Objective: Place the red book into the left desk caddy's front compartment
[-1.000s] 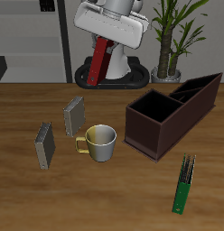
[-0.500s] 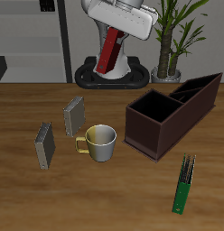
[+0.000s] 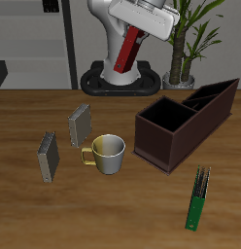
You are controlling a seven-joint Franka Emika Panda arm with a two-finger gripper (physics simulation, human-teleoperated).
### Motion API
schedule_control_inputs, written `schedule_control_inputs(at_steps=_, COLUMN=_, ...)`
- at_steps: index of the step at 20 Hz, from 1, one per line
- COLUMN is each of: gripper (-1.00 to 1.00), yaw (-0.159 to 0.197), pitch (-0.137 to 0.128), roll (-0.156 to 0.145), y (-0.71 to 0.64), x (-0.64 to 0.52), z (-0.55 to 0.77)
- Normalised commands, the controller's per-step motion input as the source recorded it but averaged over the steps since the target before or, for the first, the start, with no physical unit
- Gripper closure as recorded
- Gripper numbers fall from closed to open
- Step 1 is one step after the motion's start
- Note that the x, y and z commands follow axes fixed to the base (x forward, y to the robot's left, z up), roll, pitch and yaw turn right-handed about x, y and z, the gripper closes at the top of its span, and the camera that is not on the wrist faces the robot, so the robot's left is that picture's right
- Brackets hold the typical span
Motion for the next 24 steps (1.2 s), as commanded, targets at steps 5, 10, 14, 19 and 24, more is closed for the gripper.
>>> schedule_control_inputs(at_steps=5, gripper=1.00, yaw=-0.005, pitch=0.004, roll=0.011, y=0.18, x=-0.30, z=-0.09)
schedule_control_inputs(at_steps=10, gripper=1.00, yaw=-0.008, pitch=-0.013, roll=0.023, y=0.18, x=-0.34, z=-0.06)
schedule_control_inputs(at_steps=14, gripper=1.00, yaw=0.007, pitch=0.009, roll=0.040, y=0.20, x=-0.28, z=-0.07)
schedule_control_inputs(at_steps=19, gripper=1.00, yaw=-0.012, pitch=0.005, roll=-0.014, y=-0.03, x=-0.14, z=0.00)
schedule_control_inputs(at_steps=24, gripper=1.00, yaw=-0.017, pitch=0.005, roll=-0.022, y=-0.05, x=-0.18, z=0.01)
